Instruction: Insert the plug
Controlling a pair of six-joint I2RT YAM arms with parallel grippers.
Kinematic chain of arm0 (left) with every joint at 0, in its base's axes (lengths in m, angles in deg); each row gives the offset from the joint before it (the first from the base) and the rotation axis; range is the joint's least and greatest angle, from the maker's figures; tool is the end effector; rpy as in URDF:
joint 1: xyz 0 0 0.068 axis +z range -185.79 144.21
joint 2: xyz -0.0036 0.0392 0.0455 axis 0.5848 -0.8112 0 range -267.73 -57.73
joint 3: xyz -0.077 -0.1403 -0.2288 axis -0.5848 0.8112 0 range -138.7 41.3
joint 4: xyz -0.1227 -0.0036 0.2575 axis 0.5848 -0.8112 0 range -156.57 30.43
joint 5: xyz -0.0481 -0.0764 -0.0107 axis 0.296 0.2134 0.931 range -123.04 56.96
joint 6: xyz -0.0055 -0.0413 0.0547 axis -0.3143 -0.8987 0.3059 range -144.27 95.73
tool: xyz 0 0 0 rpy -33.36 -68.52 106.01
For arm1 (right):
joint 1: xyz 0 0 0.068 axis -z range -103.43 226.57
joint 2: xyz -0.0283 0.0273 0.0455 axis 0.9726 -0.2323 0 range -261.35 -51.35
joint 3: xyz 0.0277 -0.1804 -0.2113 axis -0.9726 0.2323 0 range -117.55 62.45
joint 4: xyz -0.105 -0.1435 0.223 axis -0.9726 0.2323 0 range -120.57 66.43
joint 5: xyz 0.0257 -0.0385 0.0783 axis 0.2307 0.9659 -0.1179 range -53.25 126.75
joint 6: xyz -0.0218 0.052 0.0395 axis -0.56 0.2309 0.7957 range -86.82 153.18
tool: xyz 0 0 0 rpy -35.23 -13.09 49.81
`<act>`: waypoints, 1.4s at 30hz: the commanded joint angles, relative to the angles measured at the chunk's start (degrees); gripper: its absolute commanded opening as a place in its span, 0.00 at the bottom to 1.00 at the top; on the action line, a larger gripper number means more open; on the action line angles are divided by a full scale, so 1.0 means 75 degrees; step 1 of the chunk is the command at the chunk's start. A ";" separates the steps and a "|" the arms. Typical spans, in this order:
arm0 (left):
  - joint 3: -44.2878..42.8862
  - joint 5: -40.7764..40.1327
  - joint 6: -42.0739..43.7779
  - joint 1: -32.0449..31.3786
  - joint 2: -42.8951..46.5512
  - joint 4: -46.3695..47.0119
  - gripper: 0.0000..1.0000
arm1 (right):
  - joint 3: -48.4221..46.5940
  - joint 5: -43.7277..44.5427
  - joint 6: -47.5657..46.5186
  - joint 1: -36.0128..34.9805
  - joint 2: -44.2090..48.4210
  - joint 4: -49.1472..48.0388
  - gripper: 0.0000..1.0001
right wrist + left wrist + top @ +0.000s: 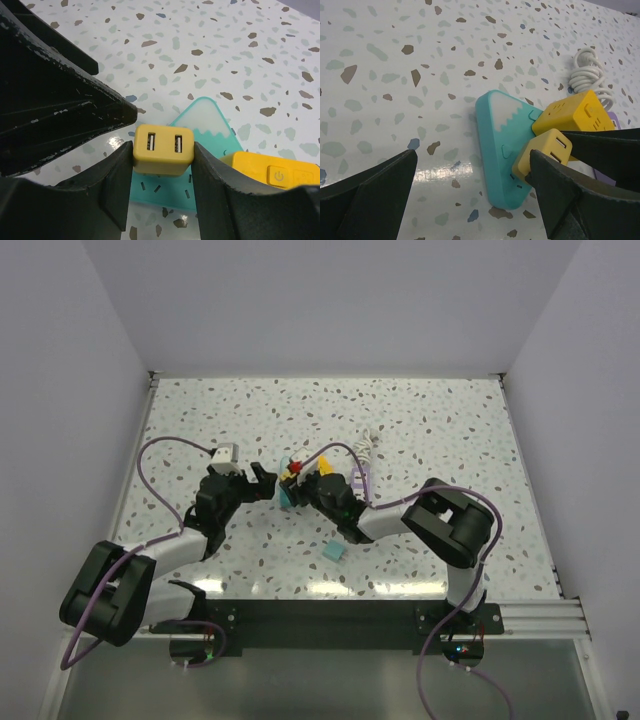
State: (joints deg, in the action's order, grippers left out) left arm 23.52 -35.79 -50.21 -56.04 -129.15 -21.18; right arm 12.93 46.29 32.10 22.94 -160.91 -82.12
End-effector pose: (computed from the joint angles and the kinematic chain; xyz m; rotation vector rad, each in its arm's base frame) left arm 0.2517 -0.0899 0.1539 -0.1268 1.8640 -0.5185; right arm 0.2596 0.3367 0.1453 -0.6892 1.6048 0.5343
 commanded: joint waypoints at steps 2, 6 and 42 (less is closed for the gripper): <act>-0.0266 -0.0032 0.0013 0.0110 0.0147 0.0073 1.00 | 0.0098 0.0193 0.0331 0.0002 0.0018 -0.0474 0.00; -0.0336 -0.0185 -0.0034 0.0157 0.0147 -0.0115 1.00 | 0.0250 0.0228 0.0484 -0.0022 -0.0005 -0.0556 0.00; -0.0184 -0.0150 -0.0058 0.0321 0.0628 -0.0291 1.00 | 0.0451 0.1541 0.0191 -0.0678 -0.0661 -0.0569 0.00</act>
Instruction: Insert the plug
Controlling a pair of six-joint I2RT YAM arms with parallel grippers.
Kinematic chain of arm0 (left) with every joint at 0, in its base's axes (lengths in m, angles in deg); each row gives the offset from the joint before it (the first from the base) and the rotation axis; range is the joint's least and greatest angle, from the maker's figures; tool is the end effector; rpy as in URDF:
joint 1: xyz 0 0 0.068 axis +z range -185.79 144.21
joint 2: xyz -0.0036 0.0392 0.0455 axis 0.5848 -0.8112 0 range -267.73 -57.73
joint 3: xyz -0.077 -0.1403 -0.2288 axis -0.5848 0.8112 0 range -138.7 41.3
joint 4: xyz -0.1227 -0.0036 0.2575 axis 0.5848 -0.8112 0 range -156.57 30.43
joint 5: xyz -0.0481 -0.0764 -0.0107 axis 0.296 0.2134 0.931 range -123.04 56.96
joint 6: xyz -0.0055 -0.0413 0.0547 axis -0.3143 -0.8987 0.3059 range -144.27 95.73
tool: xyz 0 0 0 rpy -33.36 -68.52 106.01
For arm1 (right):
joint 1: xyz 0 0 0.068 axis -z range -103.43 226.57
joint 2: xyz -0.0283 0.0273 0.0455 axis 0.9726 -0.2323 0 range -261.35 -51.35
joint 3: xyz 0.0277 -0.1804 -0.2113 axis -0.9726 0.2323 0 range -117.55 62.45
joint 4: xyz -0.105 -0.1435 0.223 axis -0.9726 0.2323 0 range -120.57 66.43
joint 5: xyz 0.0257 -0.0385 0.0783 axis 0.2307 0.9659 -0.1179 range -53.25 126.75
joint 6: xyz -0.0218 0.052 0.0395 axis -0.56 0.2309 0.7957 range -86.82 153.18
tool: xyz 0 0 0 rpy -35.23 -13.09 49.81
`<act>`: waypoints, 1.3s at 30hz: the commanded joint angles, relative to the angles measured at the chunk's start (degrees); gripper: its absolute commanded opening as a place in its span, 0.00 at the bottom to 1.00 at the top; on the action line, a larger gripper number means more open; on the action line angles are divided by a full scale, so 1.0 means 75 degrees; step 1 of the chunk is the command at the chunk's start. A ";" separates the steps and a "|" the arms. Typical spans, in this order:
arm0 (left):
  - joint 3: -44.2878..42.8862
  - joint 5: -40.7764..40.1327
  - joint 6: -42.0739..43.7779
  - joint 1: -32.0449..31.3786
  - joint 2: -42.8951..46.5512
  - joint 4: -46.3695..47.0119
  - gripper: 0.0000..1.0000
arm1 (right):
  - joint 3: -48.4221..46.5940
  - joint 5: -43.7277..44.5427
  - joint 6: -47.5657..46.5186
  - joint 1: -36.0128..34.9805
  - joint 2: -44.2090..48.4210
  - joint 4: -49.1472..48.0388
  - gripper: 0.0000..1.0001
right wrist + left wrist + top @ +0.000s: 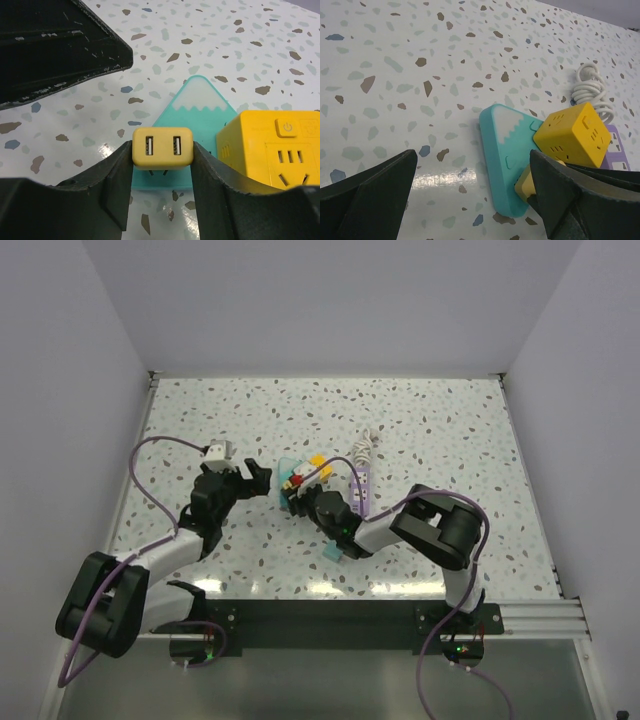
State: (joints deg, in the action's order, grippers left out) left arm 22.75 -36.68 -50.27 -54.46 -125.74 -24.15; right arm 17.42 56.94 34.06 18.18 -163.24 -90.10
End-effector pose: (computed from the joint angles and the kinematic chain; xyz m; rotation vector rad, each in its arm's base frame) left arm 0.2527 -0.0815 0.1666 -0.1633 1.8359 -0.4926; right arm 0.2301 0.3369 0.1235 -0.5819 1.6115 0.4743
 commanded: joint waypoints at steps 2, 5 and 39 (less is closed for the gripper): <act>-0.0070 -0.0019 -0.0049 0.0123 0.0196 0.0106 1.00 | -0.0171 0.0121 -0.0303 -0.0031 -0.0362 0.0600 0.00; -0.0047 0.0005 -0.0049 0.0146 0.0220 0.0106 1.00 | -0.0230 0.0145 -0.0306 -0.0043 -0.0397 0.0777 0.00; -0.0012 0.0345 -0.0061 0.0346 0.0115 0.0281 1.00 | -0.0381 -0.0090 0.0550 -0.0090 -0.1018 0.2862 0.00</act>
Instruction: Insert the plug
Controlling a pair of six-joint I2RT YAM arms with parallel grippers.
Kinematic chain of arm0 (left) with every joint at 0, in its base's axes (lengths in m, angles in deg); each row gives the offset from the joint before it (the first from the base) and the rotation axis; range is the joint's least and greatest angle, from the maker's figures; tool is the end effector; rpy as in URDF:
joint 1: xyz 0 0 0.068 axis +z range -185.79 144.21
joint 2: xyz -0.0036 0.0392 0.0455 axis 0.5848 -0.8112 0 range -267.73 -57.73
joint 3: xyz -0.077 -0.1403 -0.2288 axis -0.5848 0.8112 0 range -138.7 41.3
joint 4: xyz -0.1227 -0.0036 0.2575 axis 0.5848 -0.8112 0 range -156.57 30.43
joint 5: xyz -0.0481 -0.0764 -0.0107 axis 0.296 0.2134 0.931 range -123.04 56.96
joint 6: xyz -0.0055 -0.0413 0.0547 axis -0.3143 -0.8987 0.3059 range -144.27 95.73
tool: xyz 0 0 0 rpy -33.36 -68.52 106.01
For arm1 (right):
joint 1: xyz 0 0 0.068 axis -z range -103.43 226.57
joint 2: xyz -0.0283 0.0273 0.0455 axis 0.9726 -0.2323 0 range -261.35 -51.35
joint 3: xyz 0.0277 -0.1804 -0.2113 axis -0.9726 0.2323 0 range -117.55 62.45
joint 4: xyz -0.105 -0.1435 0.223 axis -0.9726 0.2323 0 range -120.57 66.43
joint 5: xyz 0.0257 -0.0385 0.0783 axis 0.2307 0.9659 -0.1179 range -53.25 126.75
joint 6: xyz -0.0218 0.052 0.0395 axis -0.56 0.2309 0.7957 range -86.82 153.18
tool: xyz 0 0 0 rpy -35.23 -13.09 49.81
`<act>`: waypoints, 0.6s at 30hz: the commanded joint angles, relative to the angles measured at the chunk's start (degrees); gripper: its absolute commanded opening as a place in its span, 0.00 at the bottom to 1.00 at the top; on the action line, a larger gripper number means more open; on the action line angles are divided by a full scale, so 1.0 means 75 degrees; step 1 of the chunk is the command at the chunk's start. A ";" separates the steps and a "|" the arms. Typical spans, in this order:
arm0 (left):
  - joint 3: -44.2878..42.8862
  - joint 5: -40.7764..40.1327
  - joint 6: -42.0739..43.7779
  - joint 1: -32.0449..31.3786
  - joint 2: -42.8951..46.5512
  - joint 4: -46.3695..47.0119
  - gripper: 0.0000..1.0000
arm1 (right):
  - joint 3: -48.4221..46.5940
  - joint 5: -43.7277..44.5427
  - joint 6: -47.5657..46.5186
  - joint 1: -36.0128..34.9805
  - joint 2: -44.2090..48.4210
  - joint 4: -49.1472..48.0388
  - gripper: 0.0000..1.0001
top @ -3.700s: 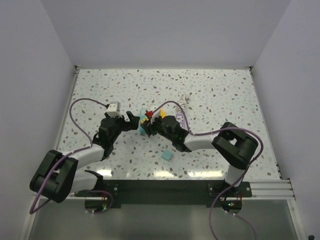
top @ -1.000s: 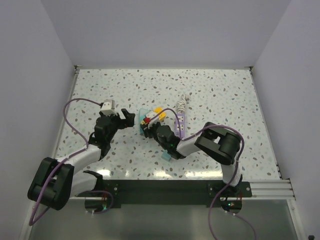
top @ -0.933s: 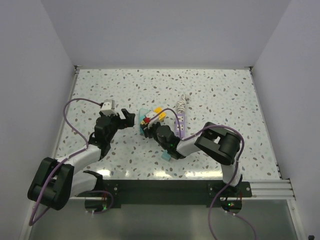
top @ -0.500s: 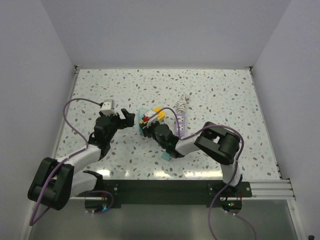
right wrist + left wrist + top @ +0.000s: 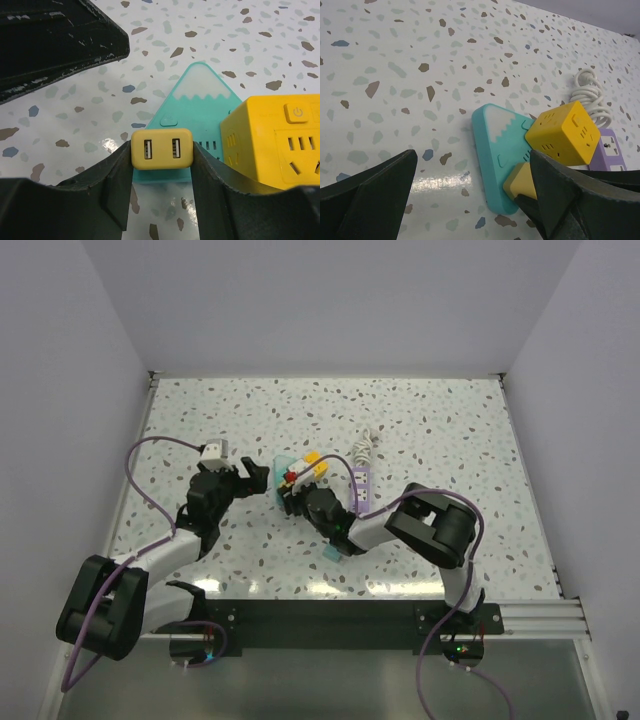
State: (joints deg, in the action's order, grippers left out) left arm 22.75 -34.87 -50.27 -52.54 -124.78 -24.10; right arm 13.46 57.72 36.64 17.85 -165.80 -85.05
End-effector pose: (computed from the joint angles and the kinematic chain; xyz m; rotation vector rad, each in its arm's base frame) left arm 0.2540 -0.0745 0.1708 -0.1703 1.8186 -0.5021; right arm 0.2365 0.3507 0.1149 -0.5759 1.6769 0.4686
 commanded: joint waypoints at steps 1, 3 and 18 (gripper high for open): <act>0.0000 0.0126 -0.0061 0.0101 -0.0014 0.0299 1.00 | 0.0111 -0.0183 0.0194 -0.0046 -0.0700 0.2329 0.00; 0.0000 0.0173 -0.0061 0.0113 -0.0037 0.0299 1.00 | -0.0052 -0.0194 0.0148 -0.0046 -0.0782 0.2447 0.00; -0.0889 0.0804 -0.0119 0.0616 -0.1441 0.0896 1.00 | -0.1049 -0.1296 0.0382 0.0165 -0.1192 0.3806 0.00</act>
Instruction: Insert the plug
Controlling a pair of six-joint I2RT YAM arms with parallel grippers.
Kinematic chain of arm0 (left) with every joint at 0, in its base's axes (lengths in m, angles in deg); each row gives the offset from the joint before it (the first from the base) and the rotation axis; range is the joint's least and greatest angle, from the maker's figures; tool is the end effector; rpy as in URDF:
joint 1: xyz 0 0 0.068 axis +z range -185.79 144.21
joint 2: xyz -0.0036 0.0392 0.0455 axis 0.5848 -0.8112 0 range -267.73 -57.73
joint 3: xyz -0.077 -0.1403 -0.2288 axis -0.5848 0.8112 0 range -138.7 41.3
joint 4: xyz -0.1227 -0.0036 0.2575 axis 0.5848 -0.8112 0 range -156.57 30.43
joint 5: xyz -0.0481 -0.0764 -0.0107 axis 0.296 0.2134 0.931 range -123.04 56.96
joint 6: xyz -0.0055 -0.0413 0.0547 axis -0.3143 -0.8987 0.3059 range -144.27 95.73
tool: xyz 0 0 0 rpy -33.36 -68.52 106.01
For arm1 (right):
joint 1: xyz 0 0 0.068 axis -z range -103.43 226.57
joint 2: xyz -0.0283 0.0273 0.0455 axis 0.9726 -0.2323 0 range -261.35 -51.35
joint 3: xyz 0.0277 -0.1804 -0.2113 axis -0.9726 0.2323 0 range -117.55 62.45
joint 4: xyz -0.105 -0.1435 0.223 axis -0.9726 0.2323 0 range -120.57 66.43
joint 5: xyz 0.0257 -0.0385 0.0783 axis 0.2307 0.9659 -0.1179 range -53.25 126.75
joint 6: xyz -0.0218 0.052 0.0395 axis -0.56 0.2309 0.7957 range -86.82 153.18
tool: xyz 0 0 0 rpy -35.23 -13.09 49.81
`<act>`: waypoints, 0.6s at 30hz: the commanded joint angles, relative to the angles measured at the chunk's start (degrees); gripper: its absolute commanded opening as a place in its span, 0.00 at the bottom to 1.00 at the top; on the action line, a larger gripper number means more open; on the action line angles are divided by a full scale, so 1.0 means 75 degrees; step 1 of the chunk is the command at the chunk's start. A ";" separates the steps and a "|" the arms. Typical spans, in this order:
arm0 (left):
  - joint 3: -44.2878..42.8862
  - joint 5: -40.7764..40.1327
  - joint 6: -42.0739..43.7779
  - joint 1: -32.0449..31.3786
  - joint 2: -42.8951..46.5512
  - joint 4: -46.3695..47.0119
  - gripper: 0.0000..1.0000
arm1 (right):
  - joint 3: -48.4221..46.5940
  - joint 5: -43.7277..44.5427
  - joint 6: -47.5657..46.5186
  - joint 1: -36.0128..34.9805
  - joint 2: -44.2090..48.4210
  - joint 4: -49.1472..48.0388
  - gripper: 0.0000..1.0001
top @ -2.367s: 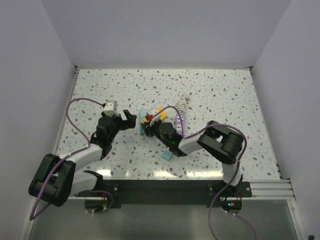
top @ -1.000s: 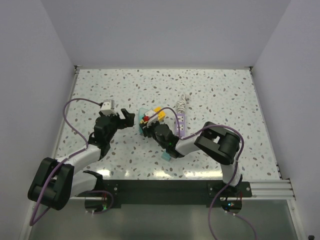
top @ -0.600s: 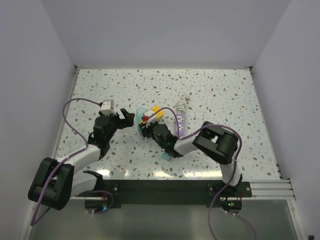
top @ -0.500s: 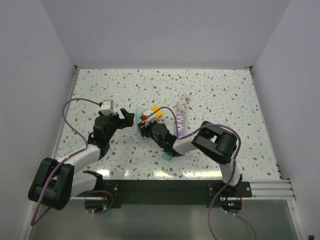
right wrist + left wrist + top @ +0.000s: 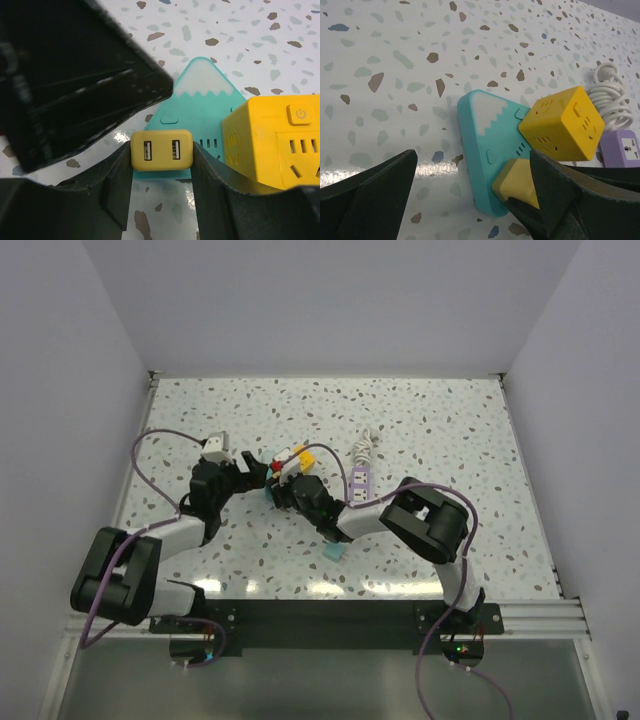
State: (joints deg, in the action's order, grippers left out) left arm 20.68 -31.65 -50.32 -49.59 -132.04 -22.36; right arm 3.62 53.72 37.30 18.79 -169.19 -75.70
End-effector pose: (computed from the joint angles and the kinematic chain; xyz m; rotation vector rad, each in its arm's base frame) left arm 0.2711 -0.0679 0.1550 -0.1844 1.8798 -0.5024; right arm 0.2594 0.3808 0.1214 -0.6312 1.7184 0.4996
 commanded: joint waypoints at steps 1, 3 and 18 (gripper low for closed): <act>-0.0950 0.0459 -0.0125 0.0293 -0.0940 0.0756 1.00 | 0.0262 -0.0786 0.0294 0.0063 -0.0718 0.2606 0.00; -0.1233 0.0634 -0.0172 0.0317 -0.1585 0.0897 0.99 | 0.0273 -0.0810 0.0295 0.0075 -0.0659 0.2641 0.00; -0.2512 0.1045 -0.0559 0.0457 -0.3779 0.1507 0.89 | 0.0508 -0.0939 0.0282 0.0169 -0.0296 0.2677 0.00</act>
State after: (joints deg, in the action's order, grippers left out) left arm 4.44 -25.67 -52.89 -47.03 -158.40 -15.47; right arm 3.38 49.24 38.17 20.30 -168.47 -73.62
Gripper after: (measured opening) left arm 0.905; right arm 0.482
